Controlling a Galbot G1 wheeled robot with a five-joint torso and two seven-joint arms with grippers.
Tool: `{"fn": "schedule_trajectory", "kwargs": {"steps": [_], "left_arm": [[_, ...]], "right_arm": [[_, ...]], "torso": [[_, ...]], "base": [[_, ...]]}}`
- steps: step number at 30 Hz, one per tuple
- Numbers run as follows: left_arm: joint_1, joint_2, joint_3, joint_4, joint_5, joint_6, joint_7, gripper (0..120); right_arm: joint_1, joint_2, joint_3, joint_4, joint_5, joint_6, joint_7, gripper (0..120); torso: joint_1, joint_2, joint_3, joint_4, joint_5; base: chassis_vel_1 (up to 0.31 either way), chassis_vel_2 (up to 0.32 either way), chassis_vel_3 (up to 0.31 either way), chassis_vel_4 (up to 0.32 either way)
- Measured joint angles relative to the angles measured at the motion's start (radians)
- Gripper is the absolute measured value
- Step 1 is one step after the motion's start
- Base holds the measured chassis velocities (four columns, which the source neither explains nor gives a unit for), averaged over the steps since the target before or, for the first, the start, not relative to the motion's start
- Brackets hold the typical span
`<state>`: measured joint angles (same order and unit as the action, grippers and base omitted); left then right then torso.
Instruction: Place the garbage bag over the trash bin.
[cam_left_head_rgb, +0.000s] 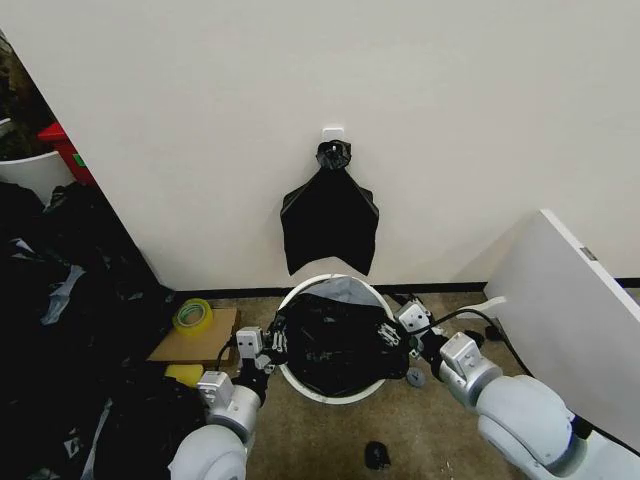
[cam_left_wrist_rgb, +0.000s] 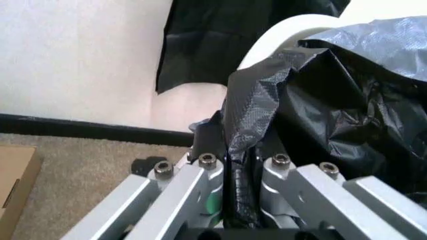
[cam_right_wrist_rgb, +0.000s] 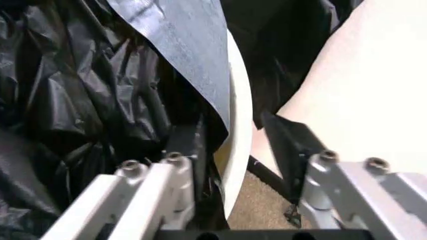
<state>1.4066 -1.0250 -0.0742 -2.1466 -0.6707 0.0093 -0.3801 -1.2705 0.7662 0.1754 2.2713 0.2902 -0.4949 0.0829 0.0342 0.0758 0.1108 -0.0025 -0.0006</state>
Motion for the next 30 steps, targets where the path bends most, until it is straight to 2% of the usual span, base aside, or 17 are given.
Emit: {"fn": "schedule_trajectory", "kwargs": {"steps": [1, 2, 3, 6, 9, 17, 24, 30], "left_arm": [[0.000, 0.000, 0.000, -0.001, 0.000, 0.000, 0.000, 4], [0.001, 0.001, 0.001, -0.002, 0.000, 0.000, 0.001, 4], [0.001, 0.001, 0.001, -0.002, 0.000, 0.000, 0.001, 4], [0.002, 0.004, 0.001, -0.003, 0.000, 0.001, 0.002, 4], [0.002, 0.006, 0.002, -0.003, 0.000, 0.002, 0.002, 4], [0.003, 0.010, 0.009, -0.002, 0.008, 0.005, 0.009, 4], [0.008, 0.017, 0.018, 0.004, 0.069, 0.009, 0.022, 4], [0.010, 0.022, 0.024, 0.008, 0.118, 0.011, 0.037, 4]], "right_arm": [[0.000, 0.001, 0.000, -0.003, -0.001, 0.002, 0.002, 27], [0.000, 0.001, -0.001, -0.007, -0.002, 0.008, 0.008, 20], [0.000, 0.001, -0.001, -0.007, -0.002, 0.008, 0.008, 20], [-0.002, 0.007, -0.004, -0.011, -0.001, 0.033, 0.022, 6], [-0.002, 0.008, -0.005, -0.011, 0.000, 0.052, 0.028, 0], [-0.005, 0.007, -0.003, -0.004, 0.036, 0.095, 0.042, 0], [0.019, -0.012, 0.004, 0.059, 0.120, 0.099, 0.064, 0], [0.040, -0.015, 0.003, 0.048, 0.137, 0.097, 0.072, 0]], "torso": [[0.000, 0.000, 0.000, 0.0000, 0.0000], [0.000, 0.000, 0.000, 0.0000, -0.0001], [0.000, 0.000, 0.000, 0.0000, -0.0001], [0.000, 0.000, 0.000, 0.0000, 0.0000], [0.000, 0.000, 0.000, 0.0000, -0.0001], [0.000, 0.000, 0.000, -0.0002, -0.0001], [0.000, 0.000, 0.000, 0.0000, -0.0001], [0.000, 0.000, 0.000, 0.0001, 0.0000]], "base": [[0.000, 0.000, 0.000, 0.000], [0.000, 0.000, 0.000, 0.000], [0.000, 0.000, 0.000, 0.000], [0.000, 0.000, 0.000, 0.000], [0.000, 0.000, 0.000, 0.000], [0.000, 0.000, 0.000, 0.000], [0.000, 0.000, 0.000, 0.000], [0.000, 0.000, 0.000, 0.000]]}}
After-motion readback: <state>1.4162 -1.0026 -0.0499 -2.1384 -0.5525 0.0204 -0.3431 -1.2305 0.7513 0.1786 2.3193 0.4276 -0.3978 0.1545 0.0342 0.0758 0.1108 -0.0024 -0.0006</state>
